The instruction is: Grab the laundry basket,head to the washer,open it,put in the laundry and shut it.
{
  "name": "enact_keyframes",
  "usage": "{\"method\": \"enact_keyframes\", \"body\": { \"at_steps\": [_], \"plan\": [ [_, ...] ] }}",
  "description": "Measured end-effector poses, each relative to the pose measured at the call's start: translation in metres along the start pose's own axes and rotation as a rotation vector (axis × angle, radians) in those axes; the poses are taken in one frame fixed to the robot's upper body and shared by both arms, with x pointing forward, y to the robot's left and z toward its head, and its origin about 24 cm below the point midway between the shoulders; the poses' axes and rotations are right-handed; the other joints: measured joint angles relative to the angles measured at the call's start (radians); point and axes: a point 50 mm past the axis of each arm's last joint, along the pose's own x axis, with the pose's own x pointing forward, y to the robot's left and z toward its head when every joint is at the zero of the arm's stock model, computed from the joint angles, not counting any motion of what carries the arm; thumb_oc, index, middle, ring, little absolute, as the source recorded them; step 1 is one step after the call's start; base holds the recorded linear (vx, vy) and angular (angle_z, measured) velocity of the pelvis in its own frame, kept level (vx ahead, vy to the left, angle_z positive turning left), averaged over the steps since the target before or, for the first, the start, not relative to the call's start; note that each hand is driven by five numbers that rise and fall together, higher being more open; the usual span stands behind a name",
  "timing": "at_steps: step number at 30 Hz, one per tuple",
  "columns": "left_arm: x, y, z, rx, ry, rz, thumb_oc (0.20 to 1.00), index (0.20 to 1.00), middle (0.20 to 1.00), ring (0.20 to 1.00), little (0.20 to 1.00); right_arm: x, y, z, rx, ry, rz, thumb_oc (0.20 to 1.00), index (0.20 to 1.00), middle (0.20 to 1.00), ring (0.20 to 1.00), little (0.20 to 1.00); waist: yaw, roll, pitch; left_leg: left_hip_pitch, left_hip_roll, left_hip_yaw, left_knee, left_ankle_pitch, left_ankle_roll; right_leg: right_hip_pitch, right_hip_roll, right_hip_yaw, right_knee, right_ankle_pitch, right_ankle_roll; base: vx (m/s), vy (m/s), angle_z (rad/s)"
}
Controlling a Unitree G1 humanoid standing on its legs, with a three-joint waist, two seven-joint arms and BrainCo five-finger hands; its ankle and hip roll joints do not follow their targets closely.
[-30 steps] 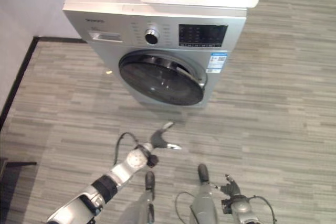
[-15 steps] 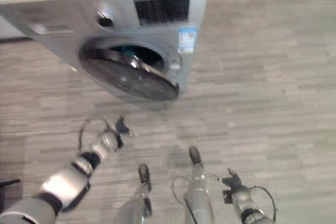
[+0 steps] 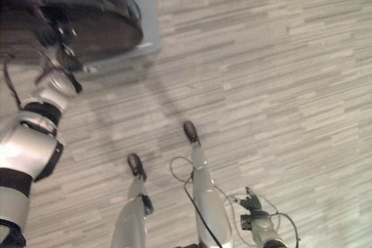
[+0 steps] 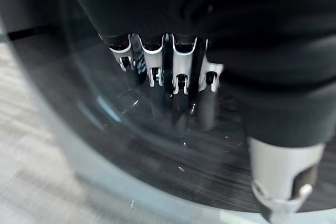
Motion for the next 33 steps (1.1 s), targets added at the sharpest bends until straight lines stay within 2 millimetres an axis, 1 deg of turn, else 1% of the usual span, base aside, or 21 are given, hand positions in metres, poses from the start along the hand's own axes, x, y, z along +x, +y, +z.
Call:
{"method": "enact_keyframes", "body": {
  "at_steps": [1, 2, 5, 11, 14, 15, 16, 18, 20, 21, 22, 23, 24, 25, 26, 27, 28, 30, 31, 32, 33],
  "plan": [
    [0.001, 0.006, -0.001, 0.037, -0.008, 0.027, 1.000, 1.000, 1.000, 1.000, 1.000, 0.000, 0.001, 0.000, 0.019, 0.000, 0.000, 1.000, 1.000, 1.000, 1.000, 1.000, 0.000, -0.003, 0.001, -0.015, 0.010, -0.009, 0.000, 0.004, -0.006, -0.011, 0.010, -0.008, 0.000, 0.000, -0.004, 0.07, -0.071, 0.08],
    [0.003, 0.014, 0.006, 0.060, -0.034, 0.055, 1.000, 1.000, 1.000, 1.000, 1.000, 0.000, -0.003, 0.001, 0.061, -0.002, -0.024, 1.000, 1.000, 1.000, 1.000, 1.000, 0.006, -0.003, 0.001, -0.040, 0.015, -0.020, 0.000, 0.010, -0.015, -0.032, 0.013, -0.019, 0.000, -0.004, -0.010, 0.07, -0.054, 0.10],
    [0.005, 0.026, 0.021, -0.041, -0.069, 0.162, 1.000, 1.000, 1.000, 1.000, 1.000, 0.001, -0.006, 0.007, 0.134, -0.032, -0.066, 1.000, 1.000, 1.000, 1.000, 1.000, 0.013, -0.004, 0.002, -0.090, 0.024, -0.047, 0.000, 0.028, -0.030, -0.073, 0.021, -0.031, 0.000, 0.008, -0.014, 0.05, -0.048, 0.12],
    [0.004, 0.028, 0.025, -0.029, -0.092, 0.218, 1.000, 1.000, 1.000, 1.000, 1.000, 0.002, -0.003, 0.010, 0.156, -0.053, -0.059, 1.000, 1.000, 1.000, 1.000, 1.000, 0.017, -0.003, 0.002, -0.098, 0.024, -0.068, 0.000, 0.041, -0.033, -0.071, 0.019, -0.055, 0.000, 0.020, -0.028, 0.01, -0.016, 0.08],
    [0.002, 0.025, 0.029, -0.059, -0.111, 0.215, 1.000, 1.000, 1.000, 1.000, 1.000, 0.002, 0.003, 0.016, 0.153, -0.077, -0.038, 1.000, 1.000, 1.000, 1.000, 1.000, 0.049, 0.000, 0.001, -0.080, 0.022, -0.075, 0.000, 0.045, -0.032, -0.047, 0.016, -0.061, 0.001, 0.023, -0.029, -0.04, -0.015, 0.05],
    [-0.002, 0.010, 0.023, -0.164, -0.099, 0.192, 1.000, 1.000, 1.000, 1.000, 1.000, 0.002, 0.002, 0.017, 0.144, -0.082, -0.040, 1.000, 1.000, 1.000, 1.000, 1.000, 0.055, 0.009, 0.001, -0.069, 0.022, -0.078, 0.000, 0.045, -0.032, -0.036, 0.015, -0.065, 0.008, 0.022, -0.028, -0.06, -0.008, 0.03],
    [-0.012, -0.014, 0.014, -0.287, -0.089, 0.154, 1.000, 1.000, 1.000, 1.000, 1.000, 0.002, 0.001, 0.017, 0.124, -0.084, -0.039, 1.000, 1.000, 1.000, 1.000, 1.000, 0.060, 0.018, -0.001, -0.043, 0.022, -0.082, 0.000, 0.045, -0.032, -0.010, 0.014, -0.068, 0.008, 0.017, -0.028, -0.04, -0.011, 0.03],
    [-0.035, -0.061, -0.012, -0.340, -0.033, 0.042, 1.000, 1.000, 1.000, 1.000, 1.000, 0.001, 0.004, 0.020, 0.112, -0.096, -0.029, 1.000, 1.000, 1.000, 1.000, 1.000, 0.062, 0.030, -0.005, 0.006, 0.025, -0.104, 0.000, 0.039, -0.027, 0.047, 0.014, -0.081, 0.008, -0.003, -0.026, -0.05, -0.034, 0.09],
    [-0.068, -0.112, -0.042, -0.388, 0.077, -0.095, 1.000, 1.000, 1.000, 1.000, 1.000, 0.001, 0.002, 0.018, 0.094, -0.094, -0.029, 1.000, 1.000, 1.000, 1.000, 1.000, 0.075, 0.050, -0.015, 0.053, 0.027, -0.120, 0.000, 0.030, -0.025, 0.103, 0.013, -0.099, 0.009, -0.020, -0.025, -0.03, -0.024, 0.24],
    [-0.103, -0.152, -0.059, -0.439, 0.167, -0.215, 1.000, 1.000, 1.000, 1.000, 1.000, -0.001, -0.003, 0.013, 0.072, -0.083, -0.038, 1.000, 1.000, 1.000, 1.000, 1.000, 0.089, 0.074, -0.023, 0.085, 0.023, -0.130, -0.001, 0.026, -0.022, 0.147, 0.005, -0.119, 0.009, -0.037, -0.023, 0.00, -0.007, 0.35],
    [-0.128, -0.175, -0.071, -0.456, 0.225, -0.294, 1.000, 1.000, 1.000, 1.000, 1.000, -0.002, -0.005, 0.010, 0.056, -0.073, -0.042, 1.000, 1.000, 1.000, 1.000, 1.000, 0.119, 0.084, -0.028, 0.101, 0.021, -0.137, 0.000, 0.021, -0.014, 0.169, 0.001, -0.132, 0.010, -0.041, -0.021, 0.01, 0.000, 0.35],
    [-0.155, -0.191, -0.084, -0.517, 0.275, -0.349, 1.000, 1.000, 1.000, 1.000, 1.000, -0.002, -0.007, 0.008, 0.038, -0.059, -0.046, 1.000, 1.000, 1.000, 1.000, 1.000, 0.133, 0.090, -0.027, 0.129, 0.015, -0.150, 0.000, 0.017, -0.012, 0.203, -0.006, -0.138, 0.009, -0.044, -0.022, 0.03, 0.030, 0.24],
    [-0.199, -0.213, -0.105, -0.547, 0.356, -0.440, 1.000, 1.000, 1.000, 1.000, 1.000, -0.003, -0.010, 0.001, 0.010, -0.035, -0.052, 1.000, 1.000, 1.000, 1.000, 1.000, 0.149, 0.103, -0.032, 0.175, 0.007, -0.157, 0.000, 0.013, -0.007, 0.256, -0.015, -0.150, 0.007, -0.058, -0.012, 0.02, 0.042, 0.27],
    [-0.238, -0.229, -0.120, -0.551, 0.432, -0.524, 1.000, 1.000, 1.000, 1.000, 1.000, -0.005, -0.012, -0.005, -0.012, -0.011, -0.054, 1.000, 1.000, 1.000, 1.000, 1.000, 0.151, 0.112, -0.040, 0.215, 0.003, -0.159, -0.001, 0.003, -0.001, 0.306, -0.023, -0.161, 0.000, -0.069, -0.012, 0.02, 0.061, 0.34],
    [-0.284, -0.243, -0.141, -0.516, 0.560, -0.617, 1.000, 1.000, 1.000, 1.000, 1.000, -0.006, -0.014, -0.011, -0.035, 0.016, -0.055, 1.000, 1.000, 1.000, 1.000, 1.000, 0.161, 0.123, -0.052, 0.257, -0.002, -0.171, -0.001, -0.008, 0.001, 0.356, -0.030, -0.170, -0.001, -0.082, -0.007, 0.02, 0.044, 0.30],
    [-0.324, -0.248, -0.163, -0.477, 0.673, -0.696, 1.000, 1.000, 1.000, 1.000, 1.000, -0.006, -0.014, -0.015, -0.049, 0.036, -0.053, 1.000, 1.000, 1.000, 1.000, 1.000, 0.179, 0.131, -0.083, 0.278, -0.007, -0.178, -0.001, -0.020, 0.011, 0.383, -0.036, -0.179, -0.001, -0.093, -0.010, 0.02, 0.027, 0.25],
    [-0.370, -0.245, -0.190, -0.438, 0.810, -0.762, 1.000, 1.000, 1.000, 1.000, 1.000, -0.007, -0.016, -0.019, -0.055, 0.062, -0.059, 1.000, 1.000, 1.000, 1.000, 1.000, 0.199, 0.134, -0.125, 0.303, -0.014, -0.180, -0.001, -0.030, 0.022, 0.410, -0.043, -0.185, -0.001, -0.102, -0.006, 0.04, -0.011, 0.23],
    [-0.394, -0.231, -0.218, -0.424, 0.957, -0.728, 1.000, 1.000, 1.000, 1.000, 1.000, -0.009, -0.023, -0.024, -0.050, 0.082, -0.072, 1.000, 1.000, 1.000, 1.000, 1.000, 0.226, 0.144, -0.166, 0.336, -0.020, -0.202, -0.001, -0.036, 0.030, 0.455, -0.055, -0.202, 0.001, -0.116, 0.002, 0.06, -0.021, 0.32],
    [-0.409, -0.223, -0.232, -0.400, 1.010, -0.737, 1.000, 1.000, 1.000, 1.000, 1.000, -0.006, -0.023, -0.017, -0.036, 0.064, -0.072, 1.000, 1.000, 1.000, 1.000, 1.000, 0.253, 0.150, -0.200, 0.340, -0.027, -0.212, -0.001, -0.039, 0.033, 0.475, -0.062, -0.218, -0.001, -0.120, 0.001, 0.07, -0.021, 0.39],
    [-0.414, -0.219, -0.238, -0.436, 1.061, -0.698, 1.000, 1.000, 1.000, 1.000, 1.000, -0.006, -0.027, -0.019, -0.011, 0.083, -0.093, 1.000, 1.000, 1.000, 1.000, 1.000, 0.255, 0.152, -0.206, 0.369, -0.030, -0.229, -0.004, -0.043, 0.037, 0.514, -0.069, -0.239, -0.001, -0.124, 0.006, 0.03, -0.020, 0.60],
    [-0.424, -0.215, -0.244, -0.443, 1.123, -0.680, 1.000, 1.000, 1.000, 1.000, 1.000, -0.012, -0.035, -0.032, 0.006, 0.126, -0.120, 1.000, 1.000, 1.000, 1.000, 1.000, 0.263, 0.156, -0.227, 0.429, -0.032, -0.248, -0.002, -0.050, 0.046, 0.593, -0.075, -0.267, -0.002, -0.143, 0.002, 0.01, -0.012, 0.68]
  ]
}}
